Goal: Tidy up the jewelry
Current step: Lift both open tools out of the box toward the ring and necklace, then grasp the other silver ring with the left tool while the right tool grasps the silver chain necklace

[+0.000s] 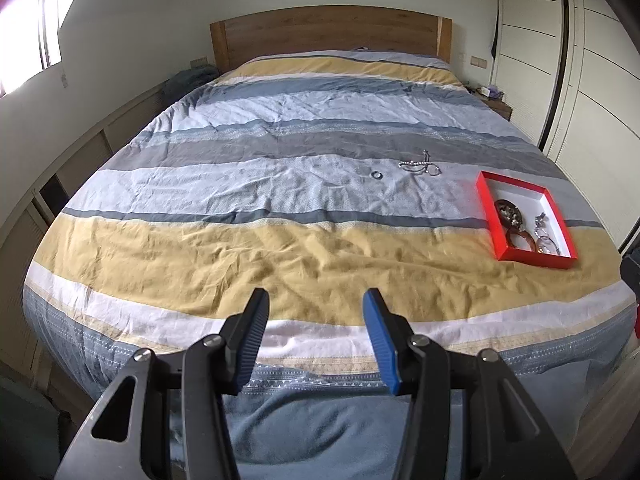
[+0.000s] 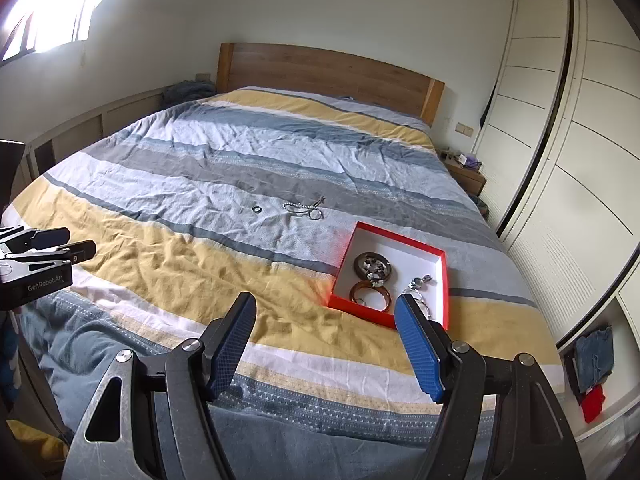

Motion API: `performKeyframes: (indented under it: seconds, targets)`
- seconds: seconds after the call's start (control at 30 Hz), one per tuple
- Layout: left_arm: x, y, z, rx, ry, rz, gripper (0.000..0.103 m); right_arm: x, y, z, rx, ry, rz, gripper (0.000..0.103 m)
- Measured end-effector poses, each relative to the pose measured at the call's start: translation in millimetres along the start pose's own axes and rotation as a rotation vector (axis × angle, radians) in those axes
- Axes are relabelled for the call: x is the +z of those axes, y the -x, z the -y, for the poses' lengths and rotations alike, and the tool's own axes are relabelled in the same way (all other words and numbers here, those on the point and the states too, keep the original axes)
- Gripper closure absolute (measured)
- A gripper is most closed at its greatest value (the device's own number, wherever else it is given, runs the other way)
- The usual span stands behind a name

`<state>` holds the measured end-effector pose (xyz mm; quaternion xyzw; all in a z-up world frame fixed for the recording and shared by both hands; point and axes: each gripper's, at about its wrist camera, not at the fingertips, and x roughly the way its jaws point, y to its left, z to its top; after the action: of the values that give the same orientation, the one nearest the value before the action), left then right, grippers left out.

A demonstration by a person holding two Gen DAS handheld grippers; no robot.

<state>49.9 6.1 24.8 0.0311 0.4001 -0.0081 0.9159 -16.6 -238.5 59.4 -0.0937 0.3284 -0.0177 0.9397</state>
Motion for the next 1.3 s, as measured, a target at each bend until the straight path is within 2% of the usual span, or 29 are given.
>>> performKeyframes:
  seconds: [0.4,0.77,0.93,1.07,1.3]
  targets:
    - [8.8,-46.5,4.0,0.038,0.010,-0.083,0.056,6.5,-53.9,-1.9,0.054,0.016,-0.061,0.032]
    - [17.6,-101.1,17.7,0.018,0.005,-0.164,0.056,9.9,-103.8,-1.8,0.077,0.028,-0.130,0.032]
    - [50.1,-128.4,28.5,-0.021,0.008,-0.149,0.056,23.9,-135.7,0.6,0.127,0.049,-0.155,0.032]
    - [86.1,-157.5,37.2,-0.082,0.022,-0.128,0.056,49.8,-168.0,10.8,0.168,0.039,-0.153,0.032]
    - [133.6,-224.5,59.7,-0.175,0.015,-0.114,0.056,89.9,-247.9,27.8,0.222,-0.028,-0.193,0.038]
